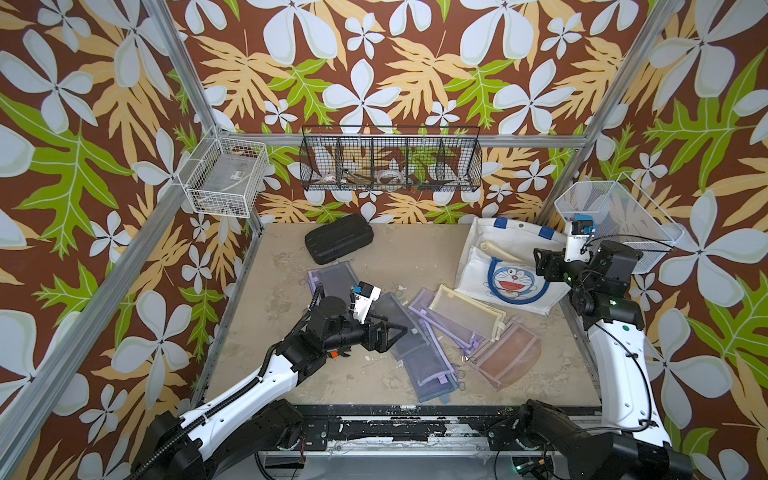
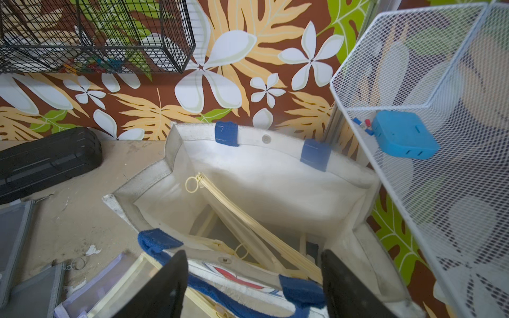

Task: Put the pencil pouch into the canvas bag
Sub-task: Adjust the pencil case in the canvas bag, then pick up the pencil case from the pencil case.

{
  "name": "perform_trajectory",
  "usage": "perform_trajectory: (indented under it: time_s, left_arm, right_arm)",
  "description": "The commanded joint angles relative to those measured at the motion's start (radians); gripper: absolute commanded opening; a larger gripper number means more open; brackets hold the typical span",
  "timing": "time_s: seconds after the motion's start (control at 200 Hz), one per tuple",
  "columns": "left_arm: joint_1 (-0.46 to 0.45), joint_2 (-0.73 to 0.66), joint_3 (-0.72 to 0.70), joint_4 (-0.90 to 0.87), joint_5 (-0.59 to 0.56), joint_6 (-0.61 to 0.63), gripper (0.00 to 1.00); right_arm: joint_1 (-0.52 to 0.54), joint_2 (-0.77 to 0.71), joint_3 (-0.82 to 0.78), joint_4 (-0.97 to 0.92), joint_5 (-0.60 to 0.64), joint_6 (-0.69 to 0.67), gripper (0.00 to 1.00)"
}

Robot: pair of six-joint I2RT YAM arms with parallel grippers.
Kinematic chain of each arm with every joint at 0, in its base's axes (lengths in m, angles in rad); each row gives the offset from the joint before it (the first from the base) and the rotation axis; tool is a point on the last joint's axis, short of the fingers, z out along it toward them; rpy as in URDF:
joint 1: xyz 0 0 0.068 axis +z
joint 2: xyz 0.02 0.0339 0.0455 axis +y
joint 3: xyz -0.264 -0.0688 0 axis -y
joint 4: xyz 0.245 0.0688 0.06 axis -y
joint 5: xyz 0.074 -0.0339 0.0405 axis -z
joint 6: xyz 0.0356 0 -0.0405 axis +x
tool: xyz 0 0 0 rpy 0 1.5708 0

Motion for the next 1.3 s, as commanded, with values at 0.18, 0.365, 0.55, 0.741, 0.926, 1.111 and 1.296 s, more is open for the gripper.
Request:
perform_trajectory:
  time_s: [0.18, 0.365, 0.55, 0.741, 0.926, 1.111, 1.296]
  left_arm:
    - [0.002, 0.003, 0.020, -0.038, -0.042, 0.004, 0.95]
    - [0.013, -0.001, -0.076, -0.079, -0.075, -0.057, 0.92]
    - [0.063, -0.007, -0.247, 0.080, -0.028, -0.219, 0.85]
    - [0.063, 0.073, -0.329, 0.292, -0.070, -0.353, 0.78]
    - [0.063, 0.230, -0.364, 0.495, -0.083, -0.455, 0.73]
    - [0.061, 0.445, -0.341, 0.672, -0.073, -0.539, 0.69]
    - [0.051, 0.618, -0.350, 0.878, -0.097, -0.651, 0.56]
  right_arm:
    - [0.063, 0.005, -0.017, 0.017, -0.017, 0.023, 0.72]
    - [0.453, -0.085, -0.030, -0.059, 0.137, 0.020, 0.89]
    - [0.928, -0.100, -0.190, 0.047, 0.299, 0.158, 1.00]
    - [1.099, 0.024, -0.322, 0.210, 0.278, 0.284, 1.00]
    - [1.099, 0.118, -0.311, 0.173, 0.370, 0.333, 1.00]
    - [1.099, 0.099, -0.341, 0.213, 0.364, 0.367, 1.00]
    - [1.096, 0.083, -0.378, 0.218, 0.367, 0.367, 1.00]
